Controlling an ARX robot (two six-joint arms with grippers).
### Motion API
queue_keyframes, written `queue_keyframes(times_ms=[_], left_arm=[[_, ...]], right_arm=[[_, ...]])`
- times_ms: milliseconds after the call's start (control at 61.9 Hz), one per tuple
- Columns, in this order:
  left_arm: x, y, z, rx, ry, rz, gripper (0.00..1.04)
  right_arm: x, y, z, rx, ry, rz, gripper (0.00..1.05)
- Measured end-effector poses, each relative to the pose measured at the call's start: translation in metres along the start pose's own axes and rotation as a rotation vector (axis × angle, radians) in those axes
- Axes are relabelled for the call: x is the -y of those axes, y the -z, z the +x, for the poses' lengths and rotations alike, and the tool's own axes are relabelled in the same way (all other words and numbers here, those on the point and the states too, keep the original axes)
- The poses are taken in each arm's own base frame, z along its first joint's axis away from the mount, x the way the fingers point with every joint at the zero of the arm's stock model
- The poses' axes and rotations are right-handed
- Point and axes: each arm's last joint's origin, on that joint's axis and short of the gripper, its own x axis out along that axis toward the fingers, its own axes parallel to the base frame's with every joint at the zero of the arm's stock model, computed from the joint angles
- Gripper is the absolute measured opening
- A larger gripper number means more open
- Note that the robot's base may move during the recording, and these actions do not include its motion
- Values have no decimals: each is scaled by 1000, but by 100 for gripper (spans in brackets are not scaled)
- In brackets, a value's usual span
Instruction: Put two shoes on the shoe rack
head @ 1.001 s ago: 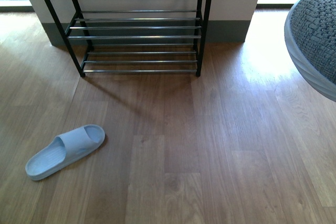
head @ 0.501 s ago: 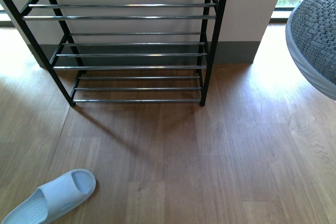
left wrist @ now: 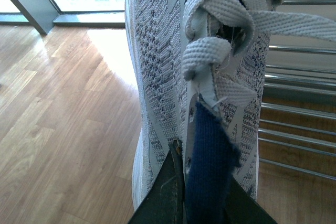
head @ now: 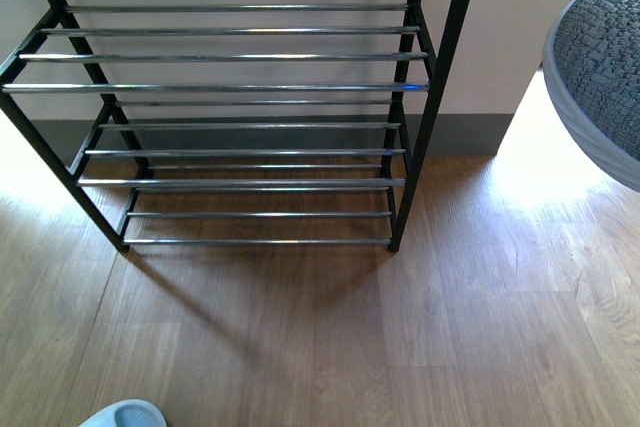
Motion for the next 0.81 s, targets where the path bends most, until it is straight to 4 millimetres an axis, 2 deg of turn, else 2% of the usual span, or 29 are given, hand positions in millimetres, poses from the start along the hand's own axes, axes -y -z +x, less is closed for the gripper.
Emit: queue_keyframes(times_ms=[807], left_arm=[[0, 0, 0, 0, -2, 0, 2]], right_arm=[[0, 0, 0, 1, -1, 0, 1]])
